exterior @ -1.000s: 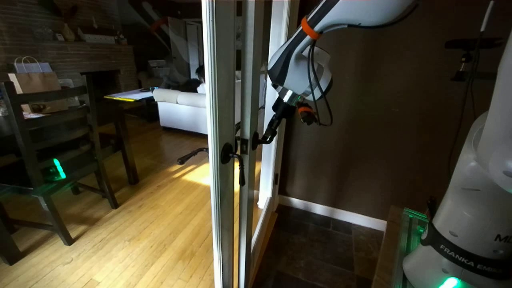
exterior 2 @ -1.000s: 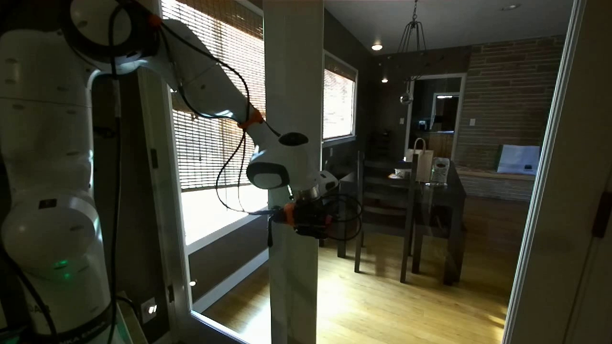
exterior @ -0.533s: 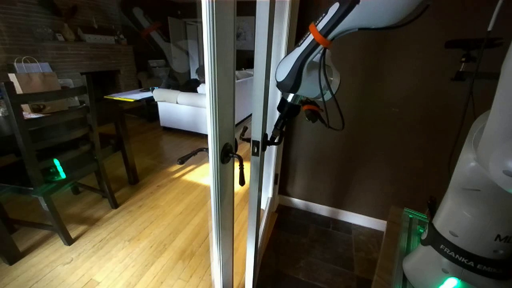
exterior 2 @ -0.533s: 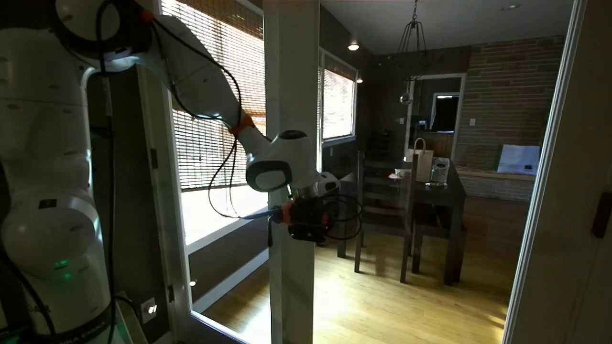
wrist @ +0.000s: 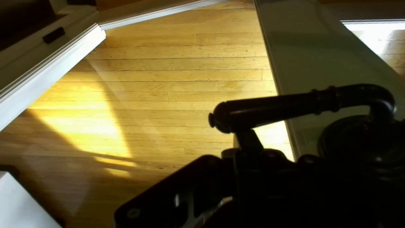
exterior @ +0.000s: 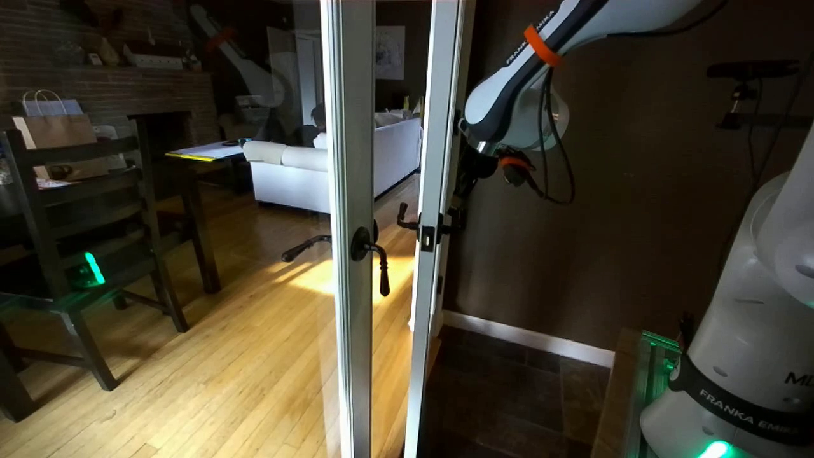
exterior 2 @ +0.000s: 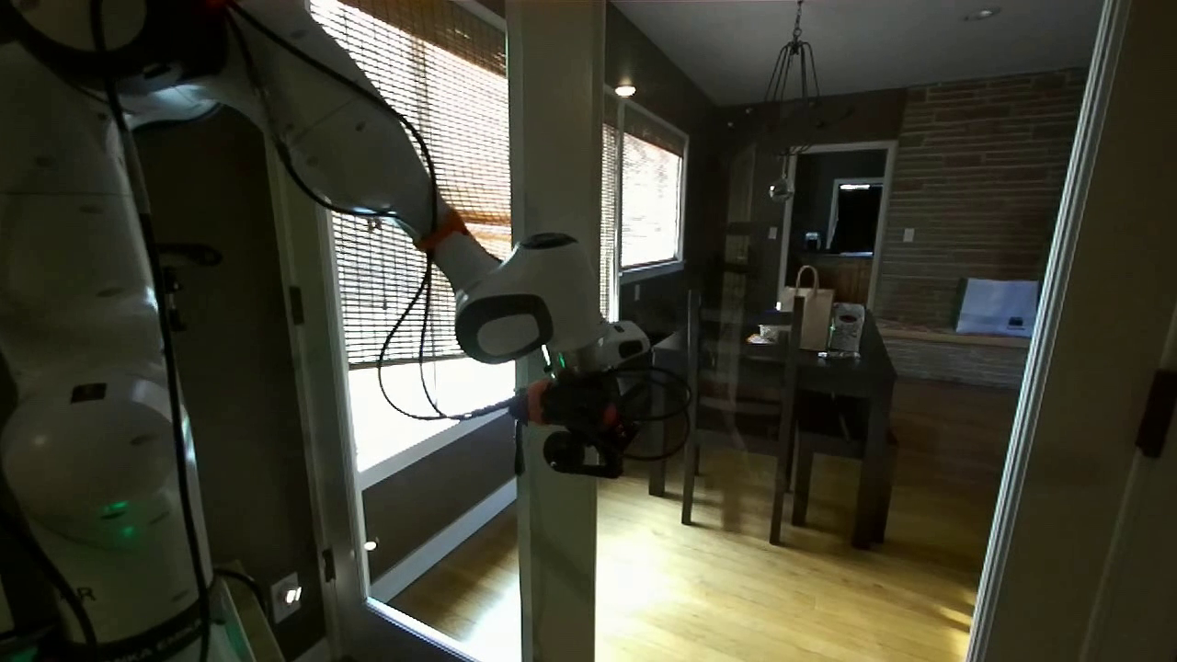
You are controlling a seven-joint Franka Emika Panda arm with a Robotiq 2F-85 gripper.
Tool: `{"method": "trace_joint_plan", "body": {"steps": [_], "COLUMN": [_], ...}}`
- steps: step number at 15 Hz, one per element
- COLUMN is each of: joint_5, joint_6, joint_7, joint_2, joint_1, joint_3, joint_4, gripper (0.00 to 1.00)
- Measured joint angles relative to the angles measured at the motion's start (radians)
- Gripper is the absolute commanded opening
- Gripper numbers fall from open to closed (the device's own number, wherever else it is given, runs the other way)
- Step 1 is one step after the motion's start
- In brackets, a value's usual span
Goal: Open the right door
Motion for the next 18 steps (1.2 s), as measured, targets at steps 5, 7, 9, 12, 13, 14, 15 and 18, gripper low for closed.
{"method": "trace_joint_plan", "body": {"steps": [5,7,9,12,13,14,15,18], "joint_5": [-0.096,-0.189,-0.315,-0.516,-0.571,-0.62,-0.657,-0.696], "joint_6": [-0.084,-0.137,-0.166,-0.177,-0.179,-0.181,-0.181,-0.23], "joint_7": [0.067,0.127,0.188,0.295,0.331,0.37,0.413,0.534], "joint_2": [-0.189,-0.266,-0.342,-0.432,-0.445,-0.453,-0.459,-0.474], "joint_1": [-0.077,-0.119,-0.159,-0.202,-0.204,-0.204,-0.202,-0.167], "joint_3": [-0.007,0.0,0.031,0.123,0.161,0.201,0.242,0.351], "joint_4": [-0.065,-0.1,-0.161,-0.24,-0.235,-0.229,-0.224,-0.218], "gripper": [0.0,0.0,0.0,0.0,0.0,0.0,0.0,0.0]}}
